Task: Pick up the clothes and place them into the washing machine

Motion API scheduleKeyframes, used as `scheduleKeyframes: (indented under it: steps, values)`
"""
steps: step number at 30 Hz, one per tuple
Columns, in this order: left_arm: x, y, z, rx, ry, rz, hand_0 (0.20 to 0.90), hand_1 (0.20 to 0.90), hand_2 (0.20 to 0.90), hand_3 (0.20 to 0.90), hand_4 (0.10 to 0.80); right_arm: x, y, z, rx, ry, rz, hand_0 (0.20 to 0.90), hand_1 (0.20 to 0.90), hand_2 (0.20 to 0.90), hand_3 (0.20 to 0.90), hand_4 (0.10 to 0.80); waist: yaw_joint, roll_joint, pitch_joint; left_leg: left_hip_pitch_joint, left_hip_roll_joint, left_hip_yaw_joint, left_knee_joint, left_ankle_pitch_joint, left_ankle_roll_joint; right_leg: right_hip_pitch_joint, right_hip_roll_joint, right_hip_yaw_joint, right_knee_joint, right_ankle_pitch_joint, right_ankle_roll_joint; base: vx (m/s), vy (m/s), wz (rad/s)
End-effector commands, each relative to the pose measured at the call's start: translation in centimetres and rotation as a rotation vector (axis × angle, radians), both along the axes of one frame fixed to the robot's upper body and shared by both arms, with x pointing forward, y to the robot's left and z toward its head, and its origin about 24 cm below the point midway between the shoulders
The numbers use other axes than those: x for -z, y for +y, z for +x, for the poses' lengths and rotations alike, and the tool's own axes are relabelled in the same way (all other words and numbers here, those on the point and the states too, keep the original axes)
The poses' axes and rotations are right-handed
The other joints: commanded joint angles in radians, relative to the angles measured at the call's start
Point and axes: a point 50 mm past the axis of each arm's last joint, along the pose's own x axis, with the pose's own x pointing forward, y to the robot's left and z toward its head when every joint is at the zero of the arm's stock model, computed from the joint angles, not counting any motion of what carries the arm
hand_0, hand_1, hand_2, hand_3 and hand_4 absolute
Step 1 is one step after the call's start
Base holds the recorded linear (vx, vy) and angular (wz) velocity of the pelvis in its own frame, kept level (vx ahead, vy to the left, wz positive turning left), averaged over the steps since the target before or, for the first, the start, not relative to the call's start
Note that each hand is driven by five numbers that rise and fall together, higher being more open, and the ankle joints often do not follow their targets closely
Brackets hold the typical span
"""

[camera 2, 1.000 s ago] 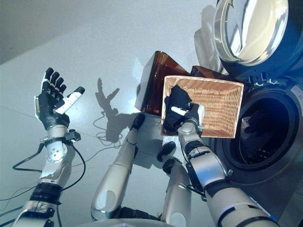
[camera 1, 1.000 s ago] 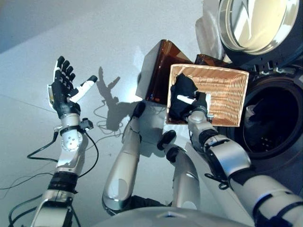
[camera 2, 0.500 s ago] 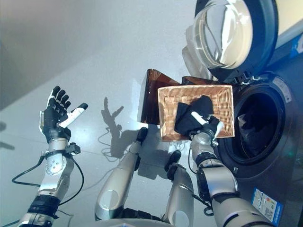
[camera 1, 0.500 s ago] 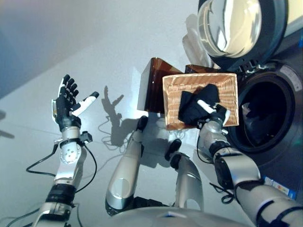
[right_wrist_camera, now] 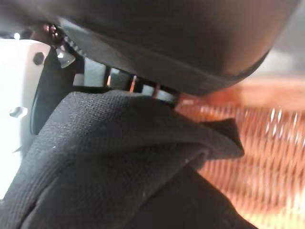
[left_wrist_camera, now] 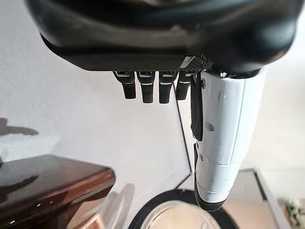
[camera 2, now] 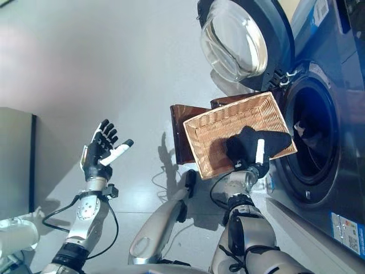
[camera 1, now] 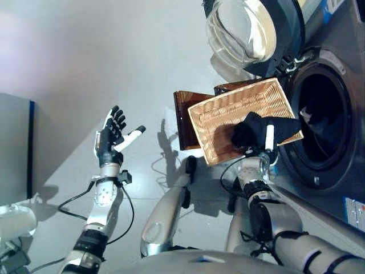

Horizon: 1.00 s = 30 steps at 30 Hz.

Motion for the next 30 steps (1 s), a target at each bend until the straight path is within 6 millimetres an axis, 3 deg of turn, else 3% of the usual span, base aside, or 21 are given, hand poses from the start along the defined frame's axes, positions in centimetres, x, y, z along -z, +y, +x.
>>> scheduleKeyframes:
  steps: [1,5,6,10,13,14,15,16,17,18,19,20,21,22,24,25,26,29,30]
  values:
    - [-1.5,1.2,-0.3,-0.04,-0.11,0.014,0.9,0.9,0.9,0.9,0.8,-4.5,-2.1,1.2,0.134,-0.234,-0.067,0.2,0.2,0.2,0.2,0.3,-0.004,0.019,-0.029,-0.036,-0.042,-0.008,0.087,-0.113,-0.055,0.083,-0.049,0.018,-0.204,0.093,0.021,0.005,0.006,-0.06]
    - [-1.4,1.2,-0.5,-0.033,-0.104,0.02,0.9,0.9,0.9,0.9,0.8,-5.3,-2.3,1.6,0.153,-0.249,-0.071,0.2,0.2,0.2,0.2,0.3,0.0,0.037,-0.031,-0.035,-0.046,-0.008,0.084,-0.111,-0.056,0.081,-0.051,0.021,-0.199,0.09,0.022,0.0,0.003,0.02]
    - [-1.3,1.4,-0.8,-0.035,-0.1,0.027,0.9,0.9,0.9,0.9,0.8,-6.8,-2.9,2.3,0.174,-0.27,-0.085,0.2,0.2,0.2,0.2,0.3,0.007,0.06,-0.035,-0.036,-0.049,-0.01,0.08,-0.109,-0.058,0.076,-0.054,0.021,-0.191,0.085,0.022,0.008,-0.005,0.03]
    - [-1.3,1.6,-1.0,-0.042,-0.1,0.023,0.9,0.9,0.9,0.9,0.8,-9.2,-3.9,2.9,0.2,-0.317,-0.12,0.2,0.2,0.2,0.2,0.3,0.013,0.081,-0.038,-0.032,-0.051,-0.009,0.073,-0.107,-0.06,0.074,-0.057,0.026,-0.187,0.08,0.023,0.004,-0.004,0.02]
    - [-1.7,2.0,-1.0,-0.038,-0.124,0.039,0.9,0.9,0.9,0.9,0.8,-15.4,-7.9,3.1,0.322,-0.433,-0.224,0.2,0.2,0.2,0.2,0.3,0.019,0.11,-0.045,-0.041,-0.06,-0.011,0.073,-0.103,-0.063,0.061,-0.065,0.037,-0.176,0.074,0.025,-0.008,-0.007,0.03]
    - [-1.8,1.9,-1.0,-0.036,-0.126,0.037,0.9,0.9,0.9,0.9,0.8,-15.6,-8.0,3.1,0.325,-0.432,-0.226,0.2,0.2,0.2,0.2,0.3,0.02,0.112,-0.044,-0.042,-0.06,-0.011,0.073,-0.103,-0.063,0.059,-0.065,0.038,-0.175,0.073,0.025,-0.035,0.016,0.08]
    - [-2.1,2.7,-1.1,-0.043,-0.141,0.065,0.9,0.9,0.9,0.9,0.8,-20.0,-10.8,2.3,0.399,-0.503,-0.321,0.2,0.2,0.2,0.2,0.3,0.023,0.123,-0.048,-0.048,-0.065,-0.01,0.072,-0.101,-0.067,0.045,-0.072,0.04,-0.168,0.072,0.028,-0.05,0.029,0.07]
    - [-2.6,2.7,-1.0,-0.041,-0.162,0.057,0.9,0.9,0.9,0.9,0.8,-22.9,-12.2,1.8,0.449,-0.527,-0.364,0.2,0.2,0.2,0.2,0.3,0.032,0.137,-0.045,-0.06,-0.07,-0.008,0.076,-0.099,-0.068,0.028,-0.075,0.045,-0.157,0.068,0.029,-0.088,0.067,0.11]
    - [-2.7,3.1,-1.1,-0.045,-0.166,0.061,0.9,0.9,0.9,0.9,0.8,-28.1,-14.1,0.4,0.521,-0.587,-0.459,0.2,0.2,0.2,0.2,0.3,0.044,0.154,-0.047,-0.072,-0.076,-0.004,0.079,-0.097,-0.068,-0.004,-0.08,0.055,-0.131,0.064,0.031,-0.096,0.107,0.11]
    - [-2.8,4.1,-1.6,-0.056,-0.164,0.105,0.9,0.9,0.9,0.9,0.8,-33.5,-15.6,-1.6,0.58,-0.608,-0.599,0.444,0.444,0.444,0.444,0.475,0.055,0.164,-0.052,-0.085,-0.08,0.003,0.082,-0.093,-0.073,-0.031,-0.089,0.06,-0.113,0.062,0.035,-0.074,0.096,0.07]
    - [-2.8,4.1,-1.6,-0.056,-0.164,0.105,0.9,0.9,0.9,0.9,0.8,-33.5,-15.6,-1.6,0.58,-0.608,-0.599,0.444,0.444,0.444,0.444,0.475,0.055,0.164,-0.052,-0.085,-0.08,0.003,0.082,-0.093,-0.073,-0.031,-0.089,0.06,-0.113,0.062,0.035,-0.074,0.089,0.1]
    - [-3.0,4.4,-1.6,-0.079,-0.17,0.099,0.9,0.9,0.9,0.9,0.8,-37.5,-15.4,-2.8,0.609,-0.658,-0.678,0.9,0.9,0.9,0.9,0.8,0.062,0.178,-0.048,-0.111,-0.081,0.016,0.094,-0.091,-0.074,-0.077,-0.092,0.076,-0.078,0.058,0.034,-0.064,0.082,0.06]
    - [-2.8,5.3,-2.4,-0.121,-0.153,0.107,0.9,0.9,0.9,0.9,0.8,-41.9,-14.7,-4.6,0.63,-0.7,-0.825,0.9,0.9,0.9,0.9,0.8,0.066,0.181,-0.055,-0.147,-0.081,0.028,0.117,-0.093,-0.073,-0.129,-0.092,0.099,-0.027,0.049,0.032,-0.064,0.082,0.06]
    - [-2.8,5.3,-2.4,-0.121,-0.153,0.107,0.9,0.9,0.9,0.9,0.8,-41.9,-14.7,-4.6,0.63,-0.7,-0.825,0.9,0.9,0.9,0.9,0.8,0.066,0.181,-0.055,-0.147,-0.081,0.028,0.117,-0.093,-0.073,-0.129,-0.092,0.099,-0.027,0.049,0.032,-0.033,0.047,-0.12]
    - [-2.2,5.6,-2.8,-0.178,-0.128,0.085,0.9,0.9,0.9,0.9,0.8,-43.9,-13.0,-5.5,0.651,-0.782,-0.887,0.9,0.9,0.9,0.9,0.8,0.053,0.184,-0.054,-0.179,-0.08,0.044,0.145,-0.099,-0.073,-0.167,-0.084,0.12,0.009,0.038,0.027,0.003,0.007,-0.17]
    - [-2.0,5.6,-2.9,-0.188,-0.121,0.08,0.9,0.9,0.9,0.9,0.8,-43.5,-12.8,-5.3,0.643,-0.773,-0.902,0.9,0.9,0.9,0.9,0.8,0.047,0.183,-0.057,-0.179,-0.08,0.045,0.144,-0.101,-0.072,-0.166,-0.084,0.124,0.012,0.034,0.027,0.053,0.007,-0.14]
    - [-1.4,5.8,-2.9,-0.232,-0.102,0.036,0.9,0.9,0.9,0.9,0.8,-41.8,-12.7,-4.2,0.617,-0.743,-0.873,0.9,0.9,0.9,0.9,0.8,0.037,0.183,-0.057,-0.174,-0.081,0.048,0.142,-0.1,-0.072,-0.162,-0.079,0.125,0.013,0.032,0.023,0.05,-0.003,-0.12]
    - [-1.1,5.9,-3.0,-0.244,-0.095,0.023,0.9,0.9,0.9,0.9,0.8,-40.4,-12.6,-3.1,0.594,-0.689,-0.861,0.9,0.9,0.9,0.9,0.8,0.033,0.182,-0.058,-0.161,-0.082,0.048,0.132,-0.1,-0.07,-0.155,-0.077,0.126,0.006,0.034,0.023,0.034,0.017,-0.03]
    - [-0.8,5.7,-2.9,-0.254,-0.089,-0.015,0.9,0.9,0.9,0.9,0.8,-38.0,-12.1,-1.3,0.527,-0.636,-0.824,0.9,0.9,0.9,0.9,0.8,0.026,0.189,-0.06,-0.149,-0.081,0.056,0.121,-0.1,-0.066,-0.146,-0.072,0.128,-0.003,0.037,0.022,0.029,0.024,-0.1]
